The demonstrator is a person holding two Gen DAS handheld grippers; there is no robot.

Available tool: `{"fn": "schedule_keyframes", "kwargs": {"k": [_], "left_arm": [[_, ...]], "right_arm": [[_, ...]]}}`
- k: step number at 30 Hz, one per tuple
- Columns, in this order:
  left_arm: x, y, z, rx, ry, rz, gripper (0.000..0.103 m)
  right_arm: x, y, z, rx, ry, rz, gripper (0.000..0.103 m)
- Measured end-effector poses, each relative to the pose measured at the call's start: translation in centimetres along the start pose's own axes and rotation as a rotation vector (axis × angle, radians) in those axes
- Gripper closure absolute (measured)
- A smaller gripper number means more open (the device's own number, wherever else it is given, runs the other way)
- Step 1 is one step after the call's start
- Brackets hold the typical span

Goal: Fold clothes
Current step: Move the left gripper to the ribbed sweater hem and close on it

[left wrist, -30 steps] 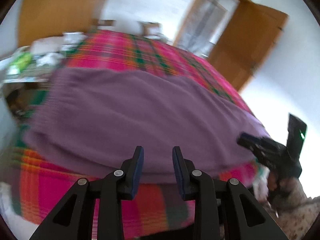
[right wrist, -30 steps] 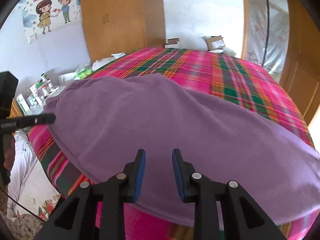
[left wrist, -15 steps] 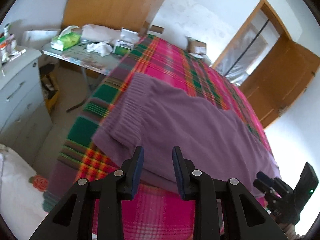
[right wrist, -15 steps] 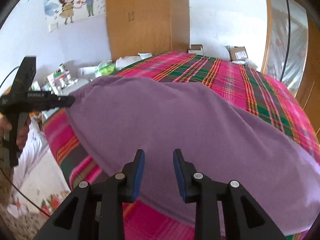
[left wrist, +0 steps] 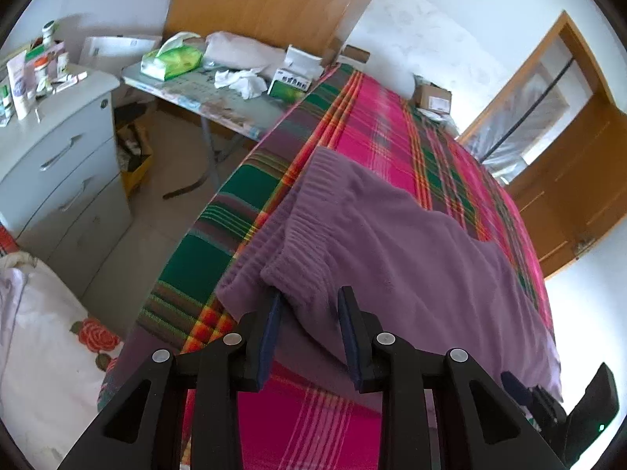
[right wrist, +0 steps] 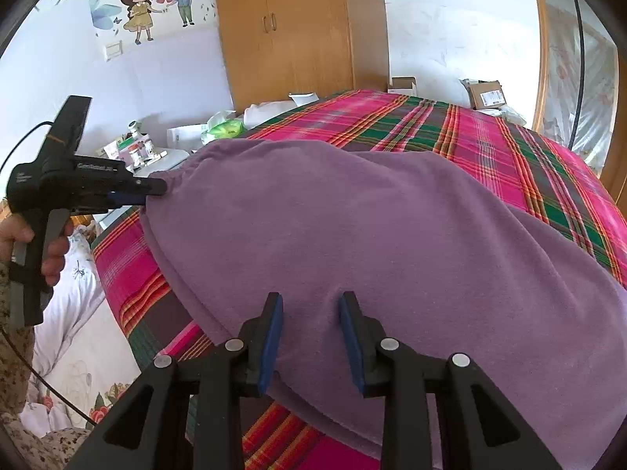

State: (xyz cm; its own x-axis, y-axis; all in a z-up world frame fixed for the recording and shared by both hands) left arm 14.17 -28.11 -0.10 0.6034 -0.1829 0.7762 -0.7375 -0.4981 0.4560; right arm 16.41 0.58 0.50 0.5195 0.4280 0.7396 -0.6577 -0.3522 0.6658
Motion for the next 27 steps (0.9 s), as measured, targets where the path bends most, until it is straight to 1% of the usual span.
{"fn": "schedule_keyframes", "kwargs": {"k": [5,6,7,8,11,12,14,16,18,21,26,27], "left_arm": [[0.1,0.2,0.9,0.087,-0.054,-0.005,0.073],[0.1,0.2,1.1,0.098,-0.059,-0.011,0.074],[0.2,0.1,1.3,0.109,-0.064,-0.016,0.077],[0.2,0.1,1.5,0.12,-0.069,-0.022,0.085],[1.2,-0.2,1.5,0.126,-0.087,-0.064,0.088],[1.5,-0.4,1.4,0.117,-0.081,-0.084,0.089],[1.7,-0.7,1.5,0.113,-0.072,-0.103,0.089],[1.3,-0.8,2.0,0.128,-0.05,-0.096,0.089],[0.7,-1.1,2.3,0.139,-0.046,-0.079,0.089],[0.7,-1.0,2.1,0.115,-0.032,-0.082,0.089],[0.6,-1.1,2.5,0.113,-0.04,-0.082,0.086],[0.6,-1.1,2.6,0.115,-0.044,-0.084,0.086]], "right_arm": [[-0.2,0.5,0.8,0.021,0.016,-0.011,0.071],[-0.3,0.6,1.1,0.031,0.022,-0.014,0.071],[-0.4,0.7,1.5,0.04,0.038,-0.015,0.071],[-0.5,0.8,1.9,0.05,0.056,-0.015,0.071],[-0.9,0.9,2.9,0.08,0.08,-0.005,0.071],[-1.2,0.8,3.2,0.085,0.091,0.011,0.071],[-1.4,0.6,3.6,0.095,0.088,0.015,0.071],[-1.5,0.5,3.8,0.104,0.085,0.017,0.071],[-1.5,0.6,3.9,0.103,0.084,0.017,0.071],[-1.3,1.2,3.9,0.09,0.098,0.007,0.071],[-2.6,1.8,4.8,0.105,0.105,0.024,0.071],[-2.7,1.7,5.1,0.115,0.091,0.018,0.071]]}}
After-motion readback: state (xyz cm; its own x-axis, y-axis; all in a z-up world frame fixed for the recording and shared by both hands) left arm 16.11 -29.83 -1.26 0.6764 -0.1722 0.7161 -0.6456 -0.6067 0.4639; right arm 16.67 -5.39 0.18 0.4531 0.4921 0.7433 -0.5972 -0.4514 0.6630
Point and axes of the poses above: each gripper's, at about its wrist camera, not at the fingertips, and x roughly against the way its jaws point, z to its left, y to its top, the point moved 1 cm from there along -x, roughly the way its jaws point, and after that the axes turned 4 degrees about z, right-handed, at the moved point
